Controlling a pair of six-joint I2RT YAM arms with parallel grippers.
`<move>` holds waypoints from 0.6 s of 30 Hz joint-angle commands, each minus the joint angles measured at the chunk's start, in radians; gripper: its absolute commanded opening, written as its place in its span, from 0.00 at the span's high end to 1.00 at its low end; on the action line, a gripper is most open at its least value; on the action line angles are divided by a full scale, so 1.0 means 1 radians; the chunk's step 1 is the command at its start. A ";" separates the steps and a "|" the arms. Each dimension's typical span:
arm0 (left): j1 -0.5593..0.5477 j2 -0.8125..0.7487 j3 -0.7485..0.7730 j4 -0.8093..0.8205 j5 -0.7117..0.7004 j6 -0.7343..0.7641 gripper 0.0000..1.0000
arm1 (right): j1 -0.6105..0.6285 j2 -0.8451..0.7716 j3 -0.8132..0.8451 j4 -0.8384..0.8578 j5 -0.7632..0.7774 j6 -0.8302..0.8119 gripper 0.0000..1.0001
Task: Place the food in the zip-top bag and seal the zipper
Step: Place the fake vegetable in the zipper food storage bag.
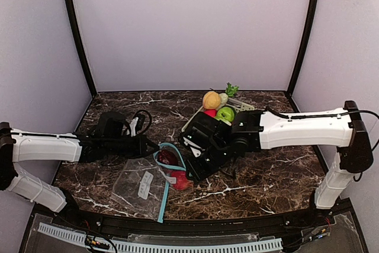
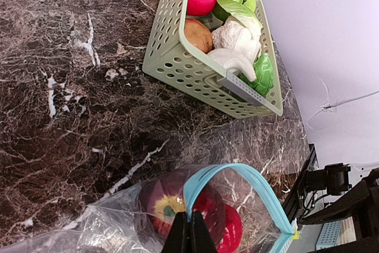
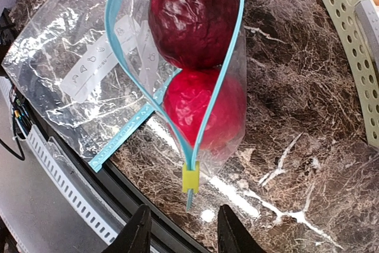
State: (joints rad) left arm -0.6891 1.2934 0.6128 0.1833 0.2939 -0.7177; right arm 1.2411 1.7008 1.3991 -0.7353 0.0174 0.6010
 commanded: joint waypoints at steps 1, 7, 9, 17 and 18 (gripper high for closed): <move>0.004 -0.020 0.012 -0.036 -0.006 0.013 0.99 | 0.007 0.043 0.057 -0.049 0.025 -0.003 0.65; 0.004 -0.022 0.010 -0.035 -0.005 0.012 0.99 | 0.008 0.064 0.076 -0.063 0.039 -0.014 0.71; 0.004 -0.021 0.010 -0.034 -0.003 0.011 0.99 | 0.009 0.074 0.086 -0.073 0.040 -0.018 0.74; 0.004 -0.015 0.014 -0.029 -0.001 0.010 0.99 | 0.009 0.103 0.111 -0.095 0.045 -0.034 0.87; 0.004 -0.014 0.016 -0.029 -0.001 0.011 0.99 | 0.008 0.105 0.114 -0.096 0.047 -0.035 0.90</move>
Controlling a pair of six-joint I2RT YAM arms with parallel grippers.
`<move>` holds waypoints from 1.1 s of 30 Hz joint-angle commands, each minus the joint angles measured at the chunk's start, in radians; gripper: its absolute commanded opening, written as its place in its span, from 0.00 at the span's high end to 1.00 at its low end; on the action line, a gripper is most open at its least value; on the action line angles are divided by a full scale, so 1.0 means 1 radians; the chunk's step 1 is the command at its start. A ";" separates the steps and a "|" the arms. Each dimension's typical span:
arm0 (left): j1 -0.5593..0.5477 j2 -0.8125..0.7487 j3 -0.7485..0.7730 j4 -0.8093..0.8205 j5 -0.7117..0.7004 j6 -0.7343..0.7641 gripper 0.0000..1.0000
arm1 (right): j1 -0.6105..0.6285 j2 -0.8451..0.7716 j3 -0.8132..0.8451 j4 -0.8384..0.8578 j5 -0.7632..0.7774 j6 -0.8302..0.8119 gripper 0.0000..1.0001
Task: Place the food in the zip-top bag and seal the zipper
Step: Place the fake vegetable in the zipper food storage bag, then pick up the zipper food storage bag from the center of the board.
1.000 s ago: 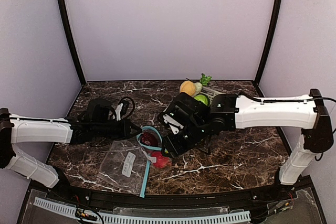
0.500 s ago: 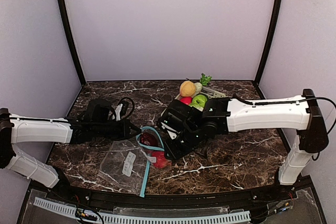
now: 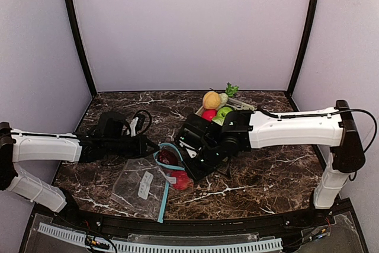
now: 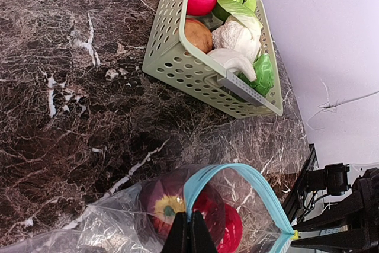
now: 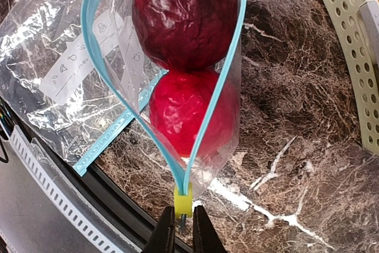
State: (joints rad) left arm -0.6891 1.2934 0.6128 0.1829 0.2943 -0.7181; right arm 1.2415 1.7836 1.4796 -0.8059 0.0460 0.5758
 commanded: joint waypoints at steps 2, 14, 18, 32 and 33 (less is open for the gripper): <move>0.004 -0.013 0.017 -0.029 -0.002 0.012 0.99 | 0.009 0.023 0.034 -0.030 0.021 -0.010 0.97; 0.003 0.038 0.018 -0.038 0.023 -0.036 0.51 | 0.030 0.022 0.031 -0.024 0.064 -0.026 1.00; 0.002 0.057 0.026 -0.031 0.031 -0.042 0.38 | 0.035 0.022 0.031 -0.022 0.070 -0.033 1.00; -0.036 0.122 0.074 -0.101 -0.026 -0.046 0.24 | 0.036 0.022 0.030 -0.019 0.077 -0.031 1.00; -0.039 0.132 0.081 -0.100 -0.028 -0.045 0.23 | 0.036 0.021 0.031 -0.019 0.079 -0.032 1.00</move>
State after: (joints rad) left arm -0.7177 1.3998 0.6552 0.1204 0.2951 -0.7643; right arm 1.2652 1.7935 1.4872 -0.8230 0.1066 0.5541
